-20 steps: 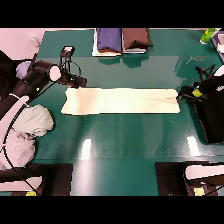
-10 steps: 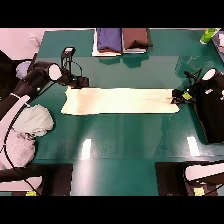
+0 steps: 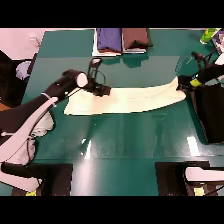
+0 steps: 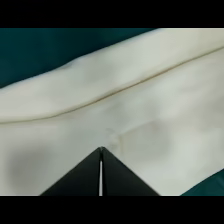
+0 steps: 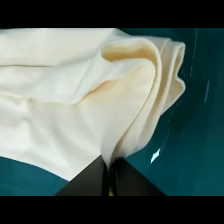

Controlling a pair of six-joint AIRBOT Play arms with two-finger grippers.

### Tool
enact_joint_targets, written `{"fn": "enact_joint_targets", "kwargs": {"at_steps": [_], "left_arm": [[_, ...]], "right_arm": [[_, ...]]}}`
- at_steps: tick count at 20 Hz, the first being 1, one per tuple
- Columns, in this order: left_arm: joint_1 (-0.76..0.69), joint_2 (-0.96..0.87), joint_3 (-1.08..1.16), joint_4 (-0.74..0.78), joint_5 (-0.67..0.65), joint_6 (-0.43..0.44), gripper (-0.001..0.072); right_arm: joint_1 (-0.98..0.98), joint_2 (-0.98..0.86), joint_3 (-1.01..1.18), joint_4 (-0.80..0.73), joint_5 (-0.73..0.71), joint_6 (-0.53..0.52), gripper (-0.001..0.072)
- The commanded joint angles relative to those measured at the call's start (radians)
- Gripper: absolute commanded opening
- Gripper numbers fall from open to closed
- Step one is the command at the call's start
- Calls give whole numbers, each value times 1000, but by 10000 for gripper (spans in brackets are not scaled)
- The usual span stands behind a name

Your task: Fold the shirts.

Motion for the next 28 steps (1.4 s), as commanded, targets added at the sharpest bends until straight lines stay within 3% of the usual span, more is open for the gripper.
{"fn": "enact_joint_targets", "kwargs": {"at_steps": [1, 7, 14, 18, 24, 28], "left_arm": [[-62, -122, 121, -89, 11, 57, 29], [-95, -245, 205, -229, -6, 165, 29], [-95, -255, 205, -230, -14, 164, 29], [-40, -239, 238, -203, -124, 160, 29], [158, 35, 239, 45, -199, 160, 30], [296, 245, 239, 201, -240, 160, 30]], "right_arm": [[72, 82, 106, 63, 47, 13, 13], [254, 108, 313, 100, 41, 65, 14], [385, 107, 388, 100, 11, 106, 13], [424, 107, 388, 100, -32, 127, 13], [550, 58, 388, 101, -113, 151, 13], [742, -64, 388, 101, -291, 186, 14]]}}
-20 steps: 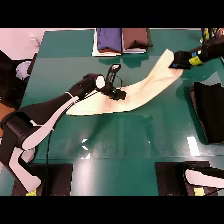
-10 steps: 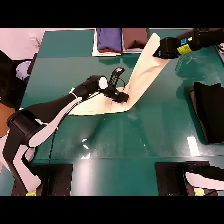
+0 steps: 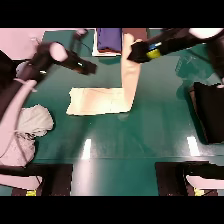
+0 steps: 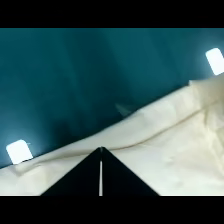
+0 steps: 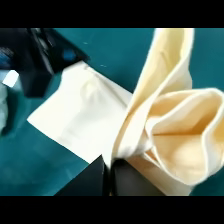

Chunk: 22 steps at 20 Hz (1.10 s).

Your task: Fold the shirts.

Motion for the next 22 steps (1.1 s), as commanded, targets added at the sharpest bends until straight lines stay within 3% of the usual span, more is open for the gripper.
{"fn": "enact_joint_targets", "kwargs": {"at_steps": [1, 3, 4, 6, 10, 16, 18, 20, 22], "left_arm": [[123, 185, 1, 152, -46, 0, 30], [170, 260, 1, 155, -58, 0, 30], [183, 290, 1, 156, -60, 0, 30], [184, 325, 3, 190, -73, 0, 30], [184, 337, 3, 193, -127, 0, 30], [154, 336, 0, 150, -150, 0, 29], [114, 330, -2, 150, -141, 0, 30], [84, 321, -22, 150, -122, 0, 30], [63, 317, -57, 149, -108, 0, 30]], "right_arm": [[170, -117, 1, 1, -188, 31, 15], [273, -224, 1, 72, -341, 35, 20], [310, -275, 1, 126, -430, 23, 67], [364, -374, 55, 175, -501, -46, 331], [322, -395, 137, 115, -360, -29, 333], [101, -191, -137, -191, -95, 78, 331], [10, -155, -225, -218, -24, 123, 347], [-64, -146, -294, -201, 10, 149, 601], [-106, -149, -350, -161, 16, 182, 638]]}}
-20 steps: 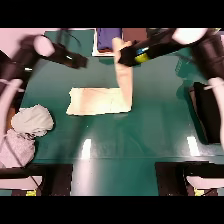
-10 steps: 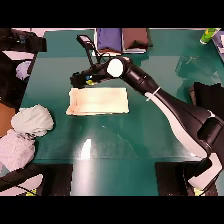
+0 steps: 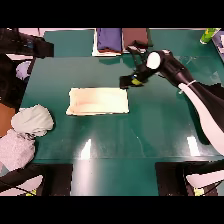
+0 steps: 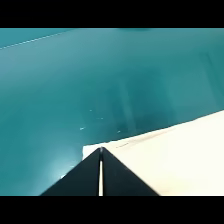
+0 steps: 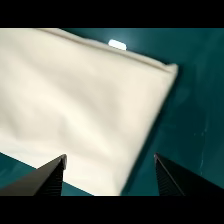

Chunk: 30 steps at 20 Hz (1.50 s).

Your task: Fold the shirts.

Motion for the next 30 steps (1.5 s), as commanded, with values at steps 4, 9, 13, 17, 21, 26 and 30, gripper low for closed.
{"fn": "enact_joint_targets", "kwargs": {"at_steps": [4, 9, 13, 17, 21, 26, 30], "left_arm": [[-41, -14, -83, -19, 20, 1, 30], [-41, -13, -92, -19, 17, 2, 30], [-41, -13, -92, -19, 13, 2, 30], [-41, -13, -92, -32, 7, 1, 30], [-51, -13, -92, -135, 33, 0, 29], [-216, -14, -92, -131, 96, 42, 29], [-275, -14, -92, -134, 127, 41, 30]], "right_arm": [[-89, -54, -97, 89, 55, 92, 633], [-38, -208, 21, 158, 58, 121, 595], [26, -306, 120, 153, 66, 129, 586], [38, -327, 138, 152, 49, 113, 160], [9, -230, 138, -6, 10, 109, 16], [-190, -14, 139, -225, 36, 88, 16], [-465, 93, 138, -238, 74, 45, 16]]}}
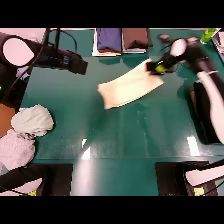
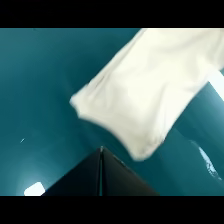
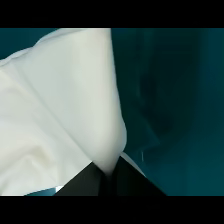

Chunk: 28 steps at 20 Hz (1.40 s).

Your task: Fold the shirts.

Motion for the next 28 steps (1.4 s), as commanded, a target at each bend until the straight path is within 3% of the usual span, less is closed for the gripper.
{"fn": "enact_joint_targets", "kwargs": {"at_steps": [1, 6, 10, 16, 22, 28], "left_arm": [[-50, -1, 0, -9, 28, 0, 30], [-50, -1, 0, -33, 28, -36, 30], [-50, -1, 0, -34, 28, -43, 30], [-50, -1, 0, -37, 28, -43, 30], [-50, -1, 0, -37, 27, -43, 30], [-50, -1, 0, -37, 26, -43, 30]], "right_arm": [[-238, 92, 1, -45, 22, -29, 16], [-547, 111, 0, 62, 12, -45, 17], [-677, 112, 0, 138, -47, -43, 16], [-717, 115, 142, 144, -11, -44, 16], [-747, 118, 349, 141, 151, -46, 16], [-827, 284, 150, 142, 198, -89, 16]]}}
